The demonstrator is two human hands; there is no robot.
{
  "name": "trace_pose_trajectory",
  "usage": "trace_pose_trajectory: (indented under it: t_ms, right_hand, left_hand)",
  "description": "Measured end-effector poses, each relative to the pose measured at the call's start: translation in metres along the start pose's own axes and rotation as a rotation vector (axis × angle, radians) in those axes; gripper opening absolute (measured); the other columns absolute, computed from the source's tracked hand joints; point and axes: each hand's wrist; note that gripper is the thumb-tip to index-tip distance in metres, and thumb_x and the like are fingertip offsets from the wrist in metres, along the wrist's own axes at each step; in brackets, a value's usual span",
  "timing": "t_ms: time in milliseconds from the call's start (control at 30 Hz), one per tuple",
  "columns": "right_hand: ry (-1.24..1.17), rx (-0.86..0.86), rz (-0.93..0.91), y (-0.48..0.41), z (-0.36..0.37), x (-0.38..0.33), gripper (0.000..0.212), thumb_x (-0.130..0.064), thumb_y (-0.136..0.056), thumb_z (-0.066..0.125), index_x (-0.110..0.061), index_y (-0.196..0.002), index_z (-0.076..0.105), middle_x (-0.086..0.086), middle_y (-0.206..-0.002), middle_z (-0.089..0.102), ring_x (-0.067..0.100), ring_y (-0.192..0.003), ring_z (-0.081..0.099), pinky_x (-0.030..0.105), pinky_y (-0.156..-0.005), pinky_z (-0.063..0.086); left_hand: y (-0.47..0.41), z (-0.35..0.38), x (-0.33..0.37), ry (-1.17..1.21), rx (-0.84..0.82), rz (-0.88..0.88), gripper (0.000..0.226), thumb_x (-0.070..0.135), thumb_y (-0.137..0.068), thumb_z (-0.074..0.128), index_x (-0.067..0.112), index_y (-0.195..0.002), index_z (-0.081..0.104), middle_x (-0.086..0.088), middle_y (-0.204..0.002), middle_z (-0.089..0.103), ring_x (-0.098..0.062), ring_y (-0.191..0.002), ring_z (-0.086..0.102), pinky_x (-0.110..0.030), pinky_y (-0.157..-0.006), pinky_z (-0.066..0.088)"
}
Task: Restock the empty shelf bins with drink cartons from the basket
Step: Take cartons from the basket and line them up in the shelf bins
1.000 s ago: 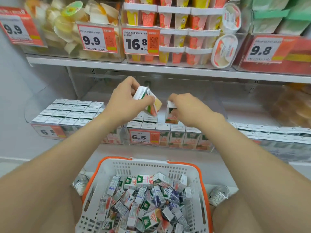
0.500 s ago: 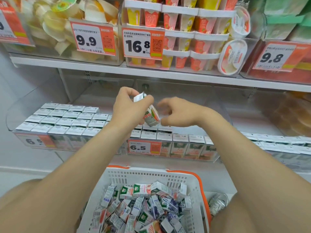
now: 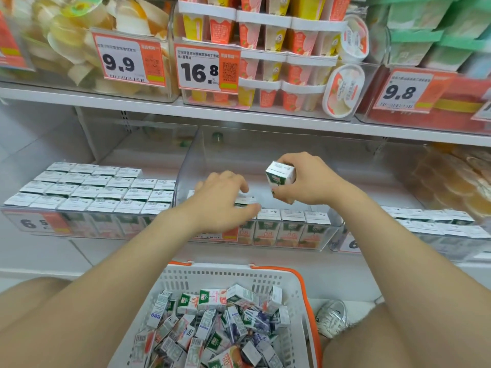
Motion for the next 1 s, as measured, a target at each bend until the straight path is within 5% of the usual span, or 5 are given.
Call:
trace_pose_trajectory:
  t_ms: [167, 500, 600, 800, 1000]
  right_hand:
    - [0.008, -0.145, -0.029, -0.014, 0.016, 0.015, 0.015, -0.031, -0.087, 0.083, -0.028, -0.089, 0.068, -0.006, -0.085, 0.070, 0.011, -0.075, 0.062, 0.027, -0.062, 0.043]
    - [0.028, -0.452, 0.115, -0.021, 0.037, -0.005, 0.046, -0.025, -0.080, 0.051, 0.006, -0.111, 0.061, 0.023, -0.098, 0.059, 0.024, -0.084, 0.045, 0.046, -0.076, 0.043]
    - [-0.043, -0.469, 0.188, -0.022, 0.035, 0.000, 0.047, -0.048, -0.089, 0.048, -0.012, -0.114, 0.065, 0.001, -0.109, 0.057, 0.025, -0.095, 0.049, 0.043, -0.086, 0.041]
    - [-0.075, -0.025, 0.025, -0.010, 0.020, -0.021, 0.046, -0.041, -0.106, 0.036, -0.014, -0.114, 0.072, 0.001, -0.101, 0.073, 0.024, -0.103, 0.064, 0.040, -0.093, 0.051]
    - [0.013, -0.103, -0.177, 0.053, 0.019, -0.083, 0.022, -0.012, -0.088, 0.050, -0.017, -0.076, 0.068, 0.001, -0.069, 0.067, 0.020, -0.071, 0.063, 0.037, -0.066, 0.054]
  left_hand:
    - [-0.013, 0.020, -0.010, -0.233, -0.286, 0.008, 0.129, 0.094, -0.064, 0.064, 0.035, -0.163, 0.007, 0.003, -0.172, 0.014, -0.035, -0.157, 0.010, -0.061, -0.126, 0.006]
    - [-0.028, 0.026, -0.022, -0.382, -0.190, 0.009, 0.102, 0.085, -0.062, 0.075, 0.027, -0.140, 0.041, 0.004, -0.131, 0.060, -0.026, -0.119, 0.050, -0.047, -0.098, 0.039]
    - [-0.026, 0.028, -0.021, -0.390, -0.175, 0.013, 0.106, 0.085, -0.064, 0.074, 0.028, -0.146, 0.039, 0.003, -0.135, 0.058, -0.027, -0.123, 0.049, -0.047, -0.101, 0.039]
    - [-0.008, 0.019, -0.020, -0.249, -0.109, 0.025, 0.123, 0.090, -0.068, 0.065, 0.021, -0.161, 0.024, -0.002, -0.156, 0.039, -0.028, -0.145, 0.035, -0.046, -0.119, 0.029]
    - [0.031, 0.000, -0.015, -0.086, 0.329, 0.141, 0.034, 0.053, -0.092, 0.054, 0.026, -0.113, 0.059, 0.006, -0.104, 0.064, -0.023, -0.100, 0.056, -0.046, -0.083, 0.051]
Point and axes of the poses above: each hand's wrist, its own y-axis away from the middle knuckle, its own z-axis out of the palm, x = y × z
